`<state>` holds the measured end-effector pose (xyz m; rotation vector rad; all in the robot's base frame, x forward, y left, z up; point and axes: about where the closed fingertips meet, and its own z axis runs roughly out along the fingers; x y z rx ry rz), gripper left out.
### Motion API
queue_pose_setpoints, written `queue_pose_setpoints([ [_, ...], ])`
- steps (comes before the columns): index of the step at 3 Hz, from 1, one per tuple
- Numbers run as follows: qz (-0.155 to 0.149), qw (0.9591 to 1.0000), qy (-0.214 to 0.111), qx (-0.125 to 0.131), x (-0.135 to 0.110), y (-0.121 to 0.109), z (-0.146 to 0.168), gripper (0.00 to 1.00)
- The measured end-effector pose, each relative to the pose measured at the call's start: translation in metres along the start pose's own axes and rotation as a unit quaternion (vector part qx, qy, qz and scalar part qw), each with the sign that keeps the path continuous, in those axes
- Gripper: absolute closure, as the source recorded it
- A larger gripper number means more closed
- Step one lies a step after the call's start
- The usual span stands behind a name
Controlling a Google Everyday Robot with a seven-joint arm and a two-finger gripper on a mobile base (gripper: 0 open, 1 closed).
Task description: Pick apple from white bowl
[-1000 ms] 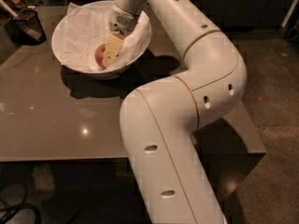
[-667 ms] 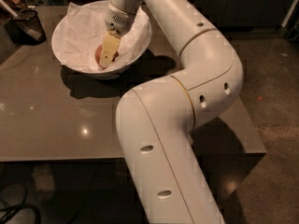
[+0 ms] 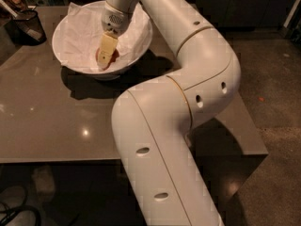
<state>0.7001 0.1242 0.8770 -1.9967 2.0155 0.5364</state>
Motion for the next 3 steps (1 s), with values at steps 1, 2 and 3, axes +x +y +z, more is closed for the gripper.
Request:
queue_pose_setpoints([
  [1,-0.002,1.0000,0.000,-0.003,-0.0006,0.0005,0.0030,0.24],
  [2,-0.005,1.0000,0.003,-0.007,-0.0003,0.0007,0.0073,0.25],
  [3,-0.008,0.9999,0.003,-0.010,0.0009,0.0005,0.0107,0.24],
])
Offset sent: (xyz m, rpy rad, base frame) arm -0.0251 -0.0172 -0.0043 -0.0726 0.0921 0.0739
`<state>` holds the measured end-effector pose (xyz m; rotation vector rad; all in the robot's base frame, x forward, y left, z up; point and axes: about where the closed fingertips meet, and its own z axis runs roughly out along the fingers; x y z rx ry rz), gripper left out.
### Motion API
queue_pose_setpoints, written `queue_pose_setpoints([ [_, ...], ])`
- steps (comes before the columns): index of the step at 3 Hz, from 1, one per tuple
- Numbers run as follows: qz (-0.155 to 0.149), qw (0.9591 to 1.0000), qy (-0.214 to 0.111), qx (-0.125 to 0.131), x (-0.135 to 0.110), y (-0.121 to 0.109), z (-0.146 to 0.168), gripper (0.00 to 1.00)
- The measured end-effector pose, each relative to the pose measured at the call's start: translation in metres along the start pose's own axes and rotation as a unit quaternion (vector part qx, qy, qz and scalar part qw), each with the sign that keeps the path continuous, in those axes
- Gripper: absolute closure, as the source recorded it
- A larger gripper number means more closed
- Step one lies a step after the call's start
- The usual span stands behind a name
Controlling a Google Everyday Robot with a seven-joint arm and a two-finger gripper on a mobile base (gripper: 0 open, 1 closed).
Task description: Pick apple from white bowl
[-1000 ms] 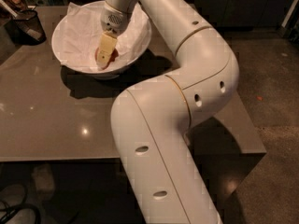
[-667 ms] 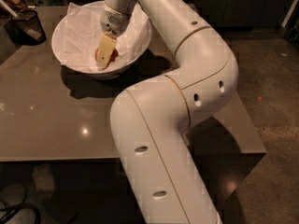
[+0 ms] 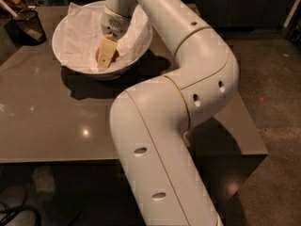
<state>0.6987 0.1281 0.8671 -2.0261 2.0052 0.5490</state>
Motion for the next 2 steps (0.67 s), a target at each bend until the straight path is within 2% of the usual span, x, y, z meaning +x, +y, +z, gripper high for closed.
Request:
queue_pose_setpoints([
  [1,-0.004,1.0000,0.006,0.005,0.0011,-0.0019,0.0009,0.40],
  [2,-0.004,1.0000,0.006,0.006,0.0011,-0.0019,0.0010,0.64],
])
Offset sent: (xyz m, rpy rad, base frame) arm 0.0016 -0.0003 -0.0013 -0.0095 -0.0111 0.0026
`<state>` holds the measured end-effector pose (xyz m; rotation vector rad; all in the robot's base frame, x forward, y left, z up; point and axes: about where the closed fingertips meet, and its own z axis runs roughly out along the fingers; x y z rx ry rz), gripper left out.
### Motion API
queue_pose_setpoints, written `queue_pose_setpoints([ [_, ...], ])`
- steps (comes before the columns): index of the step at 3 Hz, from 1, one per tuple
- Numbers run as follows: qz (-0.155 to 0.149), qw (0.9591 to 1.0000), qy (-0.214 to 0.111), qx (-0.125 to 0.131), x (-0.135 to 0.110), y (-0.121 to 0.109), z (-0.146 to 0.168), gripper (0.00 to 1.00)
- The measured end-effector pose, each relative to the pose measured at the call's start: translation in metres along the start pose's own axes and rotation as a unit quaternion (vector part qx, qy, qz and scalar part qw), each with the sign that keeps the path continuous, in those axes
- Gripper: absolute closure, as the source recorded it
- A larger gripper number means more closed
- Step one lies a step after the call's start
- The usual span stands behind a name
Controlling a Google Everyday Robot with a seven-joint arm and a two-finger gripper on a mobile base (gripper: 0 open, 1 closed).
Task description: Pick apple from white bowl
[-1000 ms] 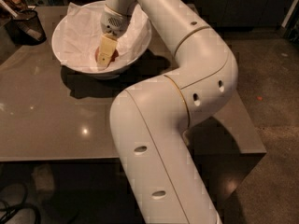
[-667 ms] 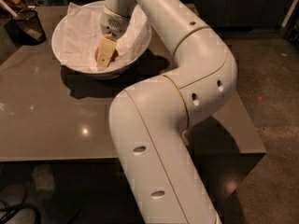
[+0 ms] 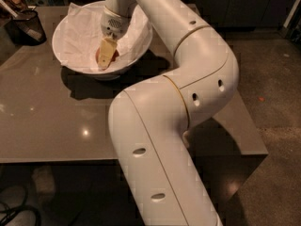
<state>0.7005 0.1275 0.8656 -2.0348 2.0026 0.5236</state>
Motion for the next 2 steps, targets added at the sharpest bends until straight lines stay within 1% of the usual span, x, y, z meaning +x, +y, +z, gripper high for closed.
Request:
queue_pose_setpoints([
  [1,0.000,1.0000,0.000,0.000,0.0000,0.0000,0.0000,0.87],
  [2,0.006,0.9999,-0.001,0.013,-0.0037,-0.0038,-0.0032,1.00],
])
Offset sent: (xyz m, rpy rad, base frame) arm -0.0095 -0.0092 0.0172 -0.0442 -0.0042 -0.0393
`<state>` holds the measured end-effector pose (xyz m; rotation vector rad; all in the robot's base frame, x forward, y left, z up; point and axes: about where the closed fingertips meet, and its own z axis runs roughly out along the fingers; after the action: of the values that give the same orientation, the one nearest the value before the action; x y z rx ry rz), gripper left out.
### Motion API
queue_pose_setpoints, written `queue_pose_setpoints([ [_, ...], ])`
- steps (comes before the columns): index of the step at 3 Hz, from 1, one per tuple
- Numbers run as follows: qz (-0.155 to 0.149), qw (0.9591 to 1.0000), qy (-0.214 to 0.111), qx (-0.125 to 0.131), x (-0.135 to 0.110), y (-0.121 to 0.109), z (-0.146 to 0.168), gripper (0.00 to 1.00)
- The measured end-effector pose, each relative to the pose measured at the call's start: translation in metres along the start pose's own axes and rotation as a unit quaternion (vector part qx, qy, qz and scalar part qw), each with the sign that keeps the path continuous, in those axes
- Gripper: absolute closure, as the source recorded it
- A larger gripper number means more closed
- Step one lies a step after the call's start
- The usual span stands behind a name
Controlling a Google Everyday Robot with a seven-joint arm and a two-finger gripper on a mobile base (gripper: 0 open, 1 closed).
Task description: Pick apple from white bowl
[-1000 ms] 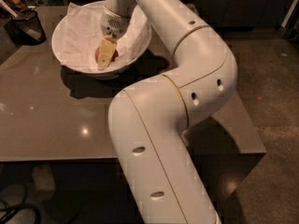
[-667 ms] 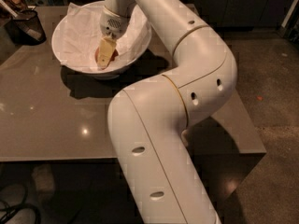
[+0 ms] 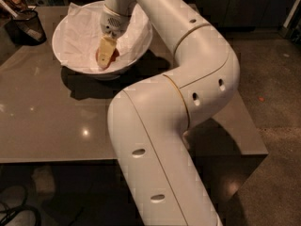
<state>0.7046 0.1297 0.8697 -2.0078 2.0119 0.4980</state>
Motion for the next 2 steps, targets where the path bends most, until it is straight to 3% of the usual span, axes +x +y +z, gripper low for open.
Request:
queue_pose_setpoints([
  [2,0.030,0.9993,-0.005,0.022,-0.015,0.017,-0.042,1.00],
])
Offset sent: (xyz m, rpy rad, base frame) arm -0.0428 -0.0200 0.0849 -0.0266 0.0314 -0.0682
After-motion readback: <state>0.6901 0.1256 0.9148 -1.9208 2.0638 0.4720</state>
